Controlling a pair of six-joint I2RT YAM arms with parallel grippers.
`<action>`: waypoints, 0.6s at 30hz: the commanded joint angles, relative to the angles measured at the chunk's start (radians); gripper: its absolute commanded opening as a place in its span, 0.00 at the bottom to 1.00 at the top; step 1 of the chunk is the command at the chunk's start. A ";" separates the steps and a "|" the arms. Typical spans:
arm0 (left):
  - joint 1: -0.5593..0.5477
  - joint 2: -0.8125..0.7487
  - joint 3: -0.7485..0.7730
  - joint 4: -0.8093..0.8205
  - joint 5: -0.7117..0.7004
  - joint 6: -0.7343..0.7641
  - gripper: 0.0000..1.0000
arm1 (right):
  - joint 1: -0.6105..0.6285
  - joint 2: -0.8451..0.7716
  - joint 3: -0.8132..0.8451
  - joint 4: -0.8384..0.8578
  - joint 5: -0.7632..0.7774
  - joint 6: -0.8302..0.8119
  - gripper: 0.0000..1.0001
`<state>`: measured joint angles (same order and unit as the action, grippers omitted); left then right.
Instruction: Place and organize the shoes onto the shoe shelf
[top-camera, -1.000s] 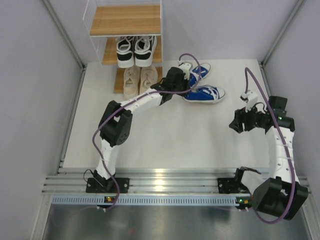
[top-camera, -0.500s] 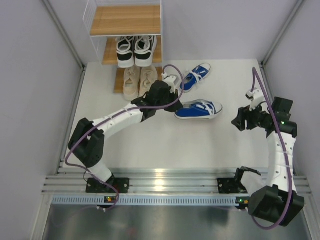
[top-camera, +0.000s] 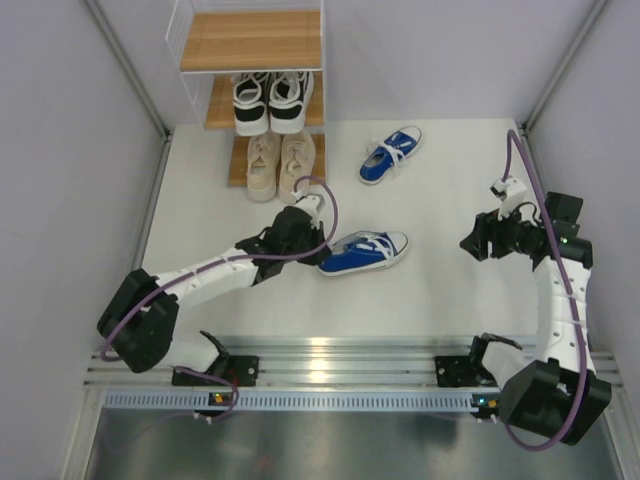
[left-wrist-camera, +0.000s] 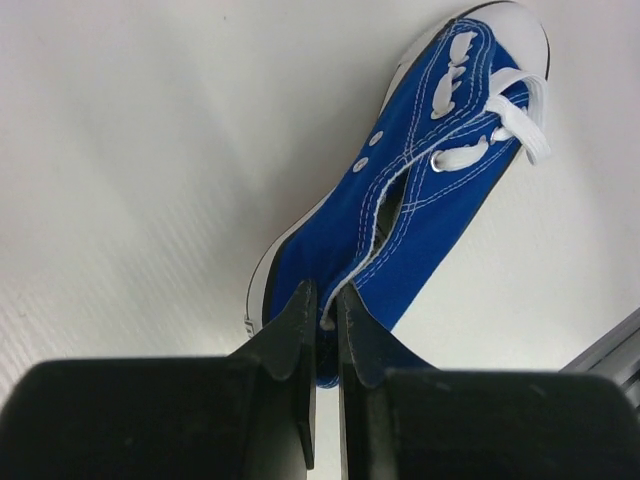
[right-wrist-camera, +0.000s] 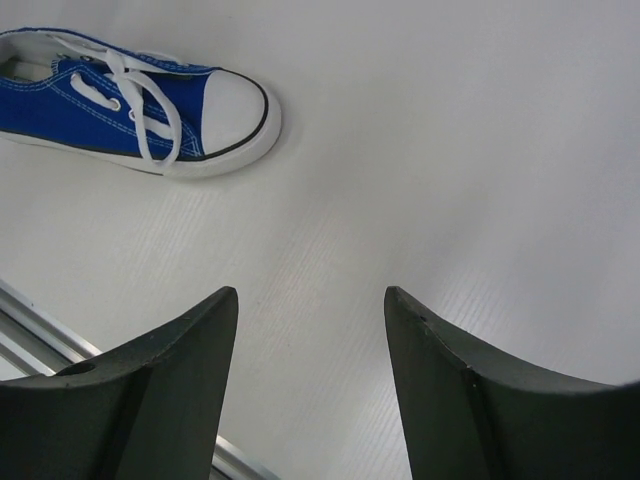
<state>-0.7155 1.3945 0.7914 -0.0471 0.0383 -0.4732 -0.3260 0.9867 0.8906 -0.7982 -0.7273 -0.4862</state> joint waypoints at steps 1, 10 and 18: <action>-0.025 -0.075 -0.044 0.110 0.015 0.036 0.03 | -0.015 -0.003 -0.007 0.034 -0.035 0.008 0.61; -0.050 -0.072 -0.084 0.082 0.130 0.134 0.56 | -0.015 0.009 -0.009 0.034 -0.041 0.011 0.61; -0.050 0.043 0.003 -0.051 0.111 0.300 0.55 | -0.015 0.007 -0.001 0.027 -0.046 0.009 0.61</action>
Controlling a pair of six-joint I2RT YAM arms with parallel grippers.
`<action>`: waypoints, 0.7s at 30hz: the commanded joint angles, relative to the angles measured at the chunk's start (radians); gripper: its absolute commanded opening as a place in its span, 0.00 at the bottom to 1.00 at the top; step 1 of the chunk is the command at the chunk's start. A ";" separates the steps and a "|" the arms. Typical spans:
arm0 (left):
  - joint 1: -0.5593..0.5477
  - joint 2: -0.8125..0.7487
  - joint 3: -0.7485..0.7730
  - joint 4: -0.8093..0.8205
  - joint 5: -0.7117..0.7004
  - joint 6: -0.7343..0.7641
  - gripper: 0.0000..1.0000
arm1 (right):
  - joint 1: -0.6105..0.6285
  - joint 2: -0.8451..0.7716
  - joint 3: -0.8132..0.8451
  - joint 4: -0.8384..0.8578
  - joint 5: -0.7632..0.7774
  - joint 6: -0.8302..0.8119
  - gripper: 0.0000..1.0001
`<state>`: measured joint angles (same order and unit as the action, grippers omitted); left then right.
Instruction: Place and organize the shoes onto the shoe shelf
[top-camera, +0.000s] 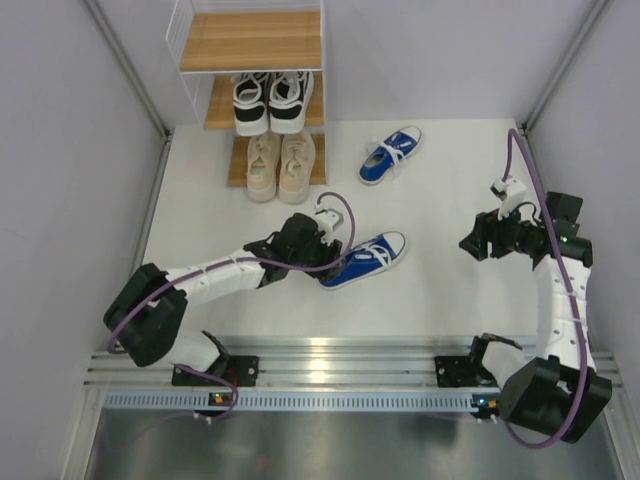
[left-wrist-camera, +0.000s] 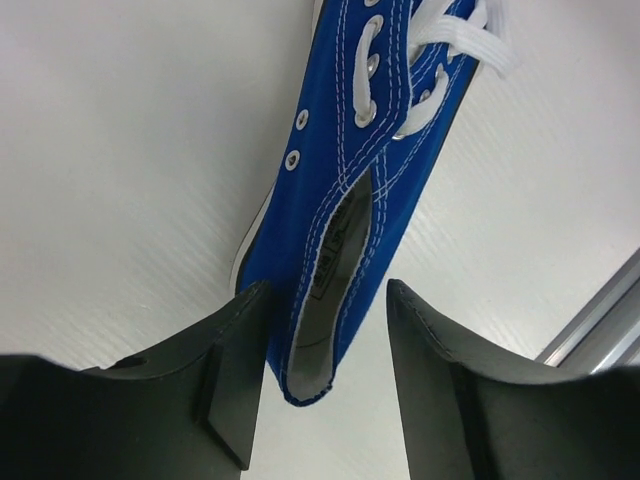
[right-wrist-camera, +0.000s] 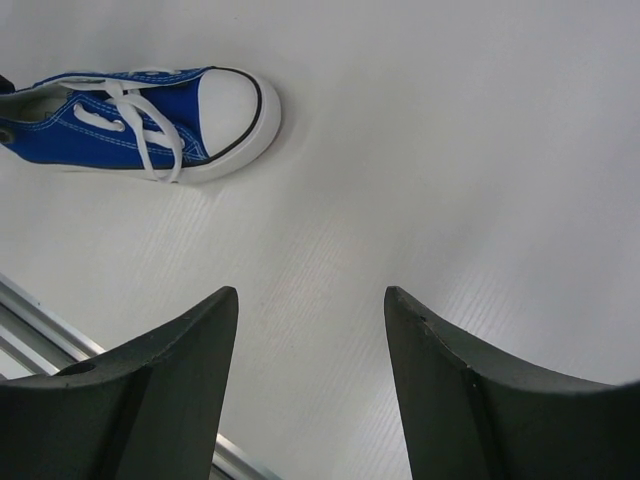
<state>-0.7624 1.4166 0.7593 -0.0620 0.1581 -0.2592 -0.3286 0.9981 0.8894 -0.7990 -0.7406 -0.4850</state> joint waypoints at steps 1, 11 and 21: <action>-0.003 0.028 0.034 -0.036 -0.021 0.097 0.54 | -0.012 -0.007 -0.003 0.027 -0.029 0.008 0.61; -0.003 0.117 0.044 -0.036 -0.071 0.117 0.38 | -0.012 -0.018 -0.009 0.030 -0.042 0.006 0.61; -0.003 0.059 0.061 -0.018 -0.061 0.031 0.00 | -0.012 -0.029 0.000 0.020 -0.042 0.008 0.61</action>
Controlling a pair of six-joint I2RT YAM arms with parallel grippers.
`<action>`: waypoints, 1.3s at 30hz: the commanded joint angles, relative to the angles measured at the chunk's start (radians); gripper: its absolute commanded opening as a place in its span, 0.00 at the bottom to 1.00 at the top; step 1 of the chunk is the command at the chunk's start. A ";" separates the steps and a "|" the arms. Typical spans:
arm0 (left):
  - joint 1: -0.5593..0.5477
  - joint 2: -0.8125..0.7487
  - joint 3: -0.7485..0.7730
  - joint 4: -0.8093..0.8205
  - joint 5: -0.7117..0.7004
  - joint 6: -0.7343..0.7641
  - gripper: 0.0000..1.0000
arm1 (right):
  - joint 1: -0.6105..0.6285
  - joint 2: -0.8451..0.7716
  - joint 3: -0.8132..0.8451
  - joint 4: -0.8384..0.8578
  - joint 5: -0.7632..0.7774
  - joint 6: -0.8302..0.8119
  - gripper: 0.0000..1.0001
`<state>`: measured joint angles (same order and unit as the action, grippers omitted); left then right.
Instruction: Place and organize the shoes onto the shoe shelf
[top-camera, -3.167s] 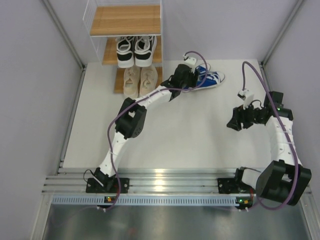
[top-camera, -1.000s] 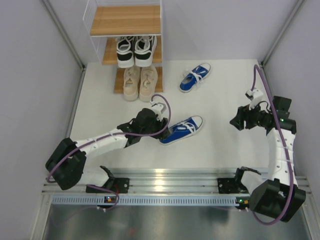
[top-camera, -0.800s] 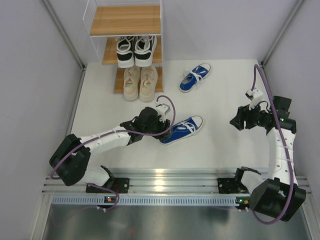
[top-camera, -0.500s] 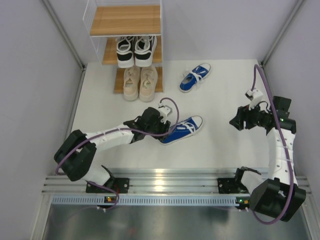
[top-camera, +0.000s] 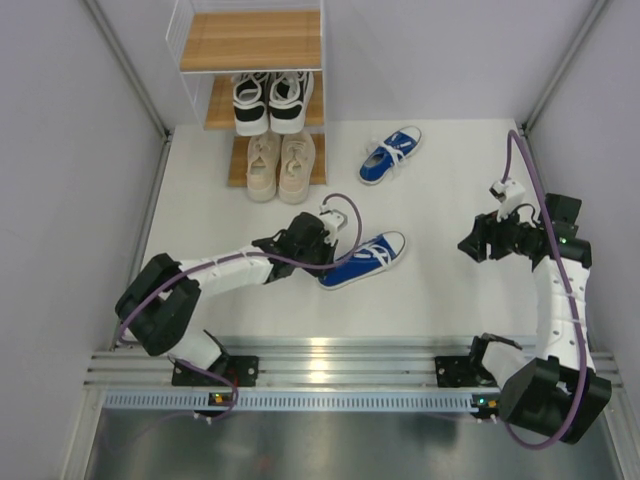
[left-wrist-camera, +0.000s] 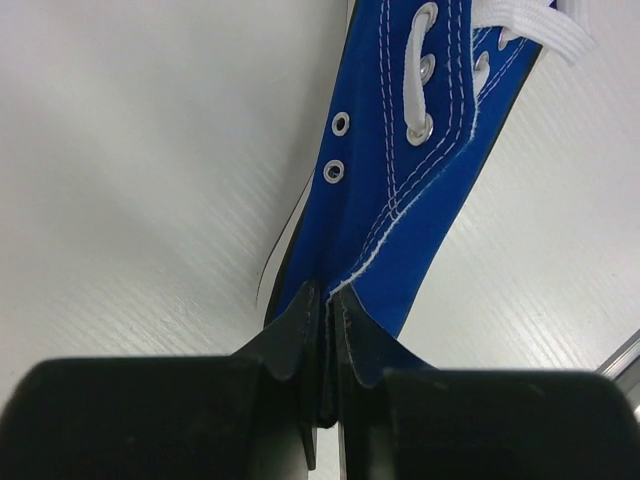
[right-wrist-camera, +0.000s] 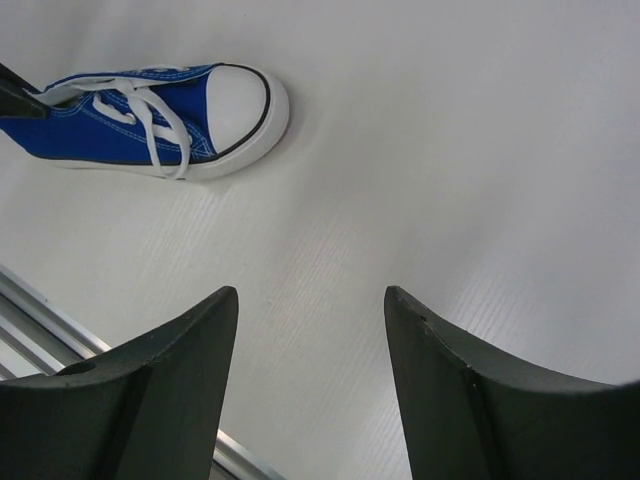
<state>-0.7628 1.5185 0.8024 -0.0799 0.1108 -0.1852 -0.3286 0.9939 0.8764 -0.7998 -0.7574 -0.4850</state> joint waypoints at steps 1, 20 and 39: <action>-0.003 -0.066 0.023 -0.006 -0.023 -0.059 0.00 | -0.010 -0.027 0.018 0.017 -0.023 0.008 0.61; 0.057 -0.509 0.202 -0.078 -0.194 -0.306 0.00 | -0.013 -0.032 0.033 0.014 -0.036 0.022 0.61; 0.306 -0.321 0.851 -0.224 0.021 -0.278 0.00 | -0.012 -0.051 0.027 0.024 -0.030 0.029 0.61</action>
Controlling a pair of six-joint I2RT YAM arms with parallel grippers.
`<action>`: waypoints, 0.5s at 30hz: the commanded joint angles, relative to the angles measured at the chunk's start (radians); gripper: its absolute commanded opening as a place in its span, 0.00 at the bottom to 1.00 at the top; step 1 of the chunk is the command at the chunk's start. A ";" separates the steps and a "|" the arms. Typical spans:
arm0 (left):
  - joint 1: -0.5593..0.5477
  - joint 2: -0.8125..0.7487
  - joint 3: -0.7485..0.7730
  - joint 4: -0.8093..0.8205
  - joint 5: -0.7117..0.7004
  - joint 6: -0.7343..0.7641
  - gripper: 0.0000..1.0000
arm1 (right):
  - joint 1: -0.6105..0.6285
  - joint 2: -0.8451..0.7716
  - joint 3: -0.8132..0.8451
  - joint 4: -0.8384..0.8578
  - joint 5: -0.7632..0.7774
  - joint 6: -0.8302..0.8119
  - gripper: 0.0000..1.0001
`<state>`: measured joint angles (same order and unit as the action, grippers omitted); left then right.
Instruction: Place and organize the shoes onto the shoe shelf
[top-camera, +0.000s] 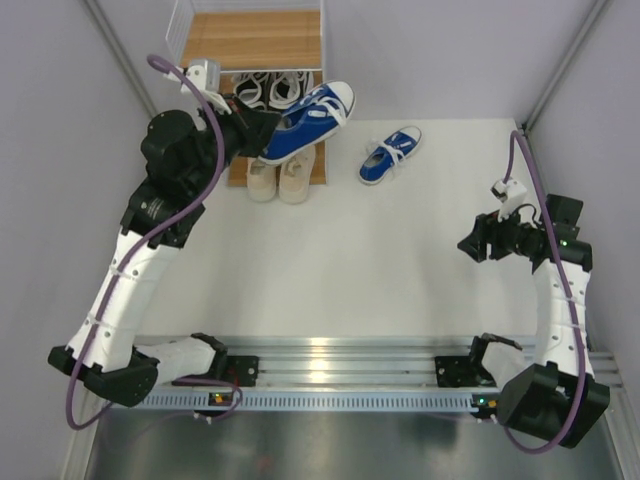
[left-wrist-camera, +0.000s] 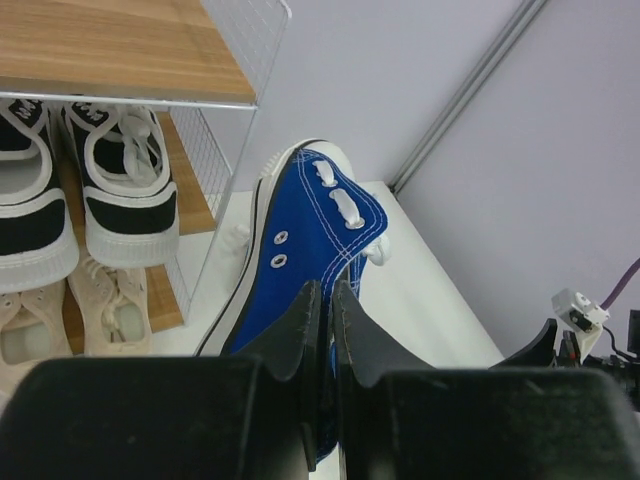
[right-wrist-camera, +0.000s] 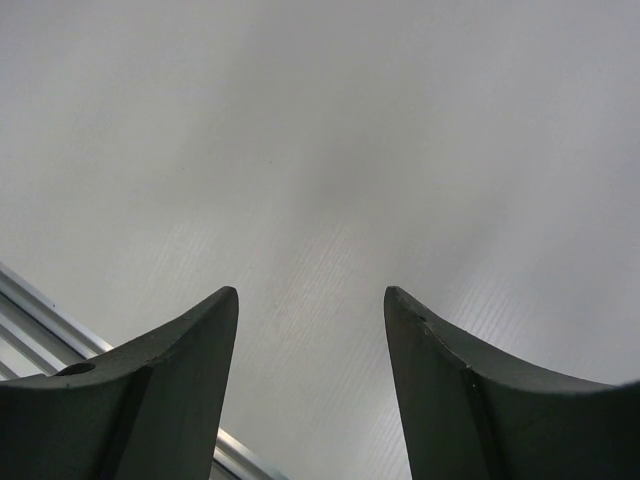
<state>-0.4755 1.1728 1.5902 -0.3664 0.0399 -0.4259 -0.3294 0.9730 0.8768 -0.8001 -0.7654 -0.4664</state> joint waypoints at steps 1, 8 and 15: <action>0.020 0.028 0.059 0.063 0.101 -0.043 0.00 | -0.013 -0.031 0.027 0.024 -0.022 0.009 0.61; 0.028 0.014 -0.044 0.098 0.141 -0.099 0.00 | -0.013 -0.033 0.019 0.027 -0.017 0.008 0.61; 0.029 0.004 -0.275 0.254 0.248 -0.189 0.00 | -0.011 -0.020 0.022 0.027 -0.020 0.003 0.61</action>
<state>-0.4522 1.2064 1.3808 -0.3256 0.2188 -0.5400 -0.3298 0.9596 0.8768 -0.8001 -0.7654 -0.4664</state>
